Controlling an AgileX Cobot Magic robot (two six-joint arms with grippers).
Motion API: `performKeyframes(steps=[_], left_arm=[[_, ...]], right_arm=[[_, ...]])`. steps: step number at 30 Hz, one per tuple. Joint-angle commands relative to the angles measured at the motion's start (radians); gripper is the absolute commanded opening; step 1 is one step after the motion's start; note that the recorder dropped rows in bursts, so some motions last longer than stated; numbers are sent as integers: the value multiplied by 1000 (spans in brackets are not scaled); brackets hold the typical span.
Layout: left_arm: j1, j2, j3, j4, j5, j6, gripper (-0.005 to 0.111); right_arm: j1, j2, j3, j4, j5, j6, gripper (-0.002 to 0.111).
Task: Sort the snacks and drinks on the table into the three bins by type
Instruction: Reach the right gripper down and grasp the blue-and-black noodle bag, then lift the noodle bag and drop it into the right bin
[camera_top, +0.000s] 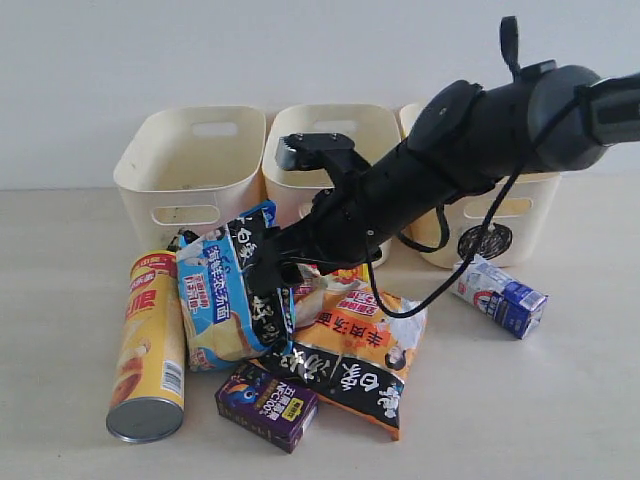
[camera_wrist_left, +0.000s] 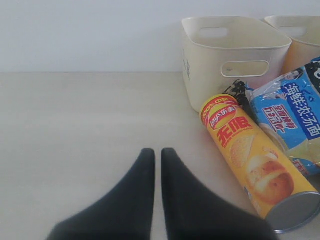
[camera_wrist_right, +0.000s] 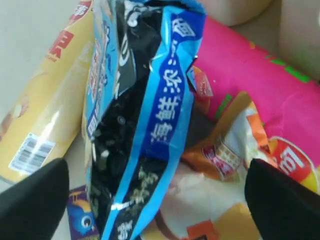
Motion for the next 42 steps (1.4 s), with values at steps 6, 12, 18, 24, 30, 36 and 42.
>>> performKeyframes(steps=[6,12,18,24,30,36,42], left_arm=[[4,-3,-2,-5,-5,-9,4],[4,-3,-2,-5,-5,-9,4],[4,-3,-2,-5,-5,-9,4],[4,-3,-2,-5,-5,-9,4],[4,-3,-2,-5,-5,-9,4],[4,-3,-2,-5,-5,-9,4],[4,-3,-2,-5,-5,-9,4]], right_arm=[[51,55,-46,40,-60,-21,86],[70,61,-48,47,-85,-24,85],[106,99,-51,53,-151,-50,81],[121,115,-52,53,-174,-66,74],[121,113,-52,53,-174,-66,14],[121,100,-52,45,-187,-64,1],[121,38,-52,44,-175,-64,1]])
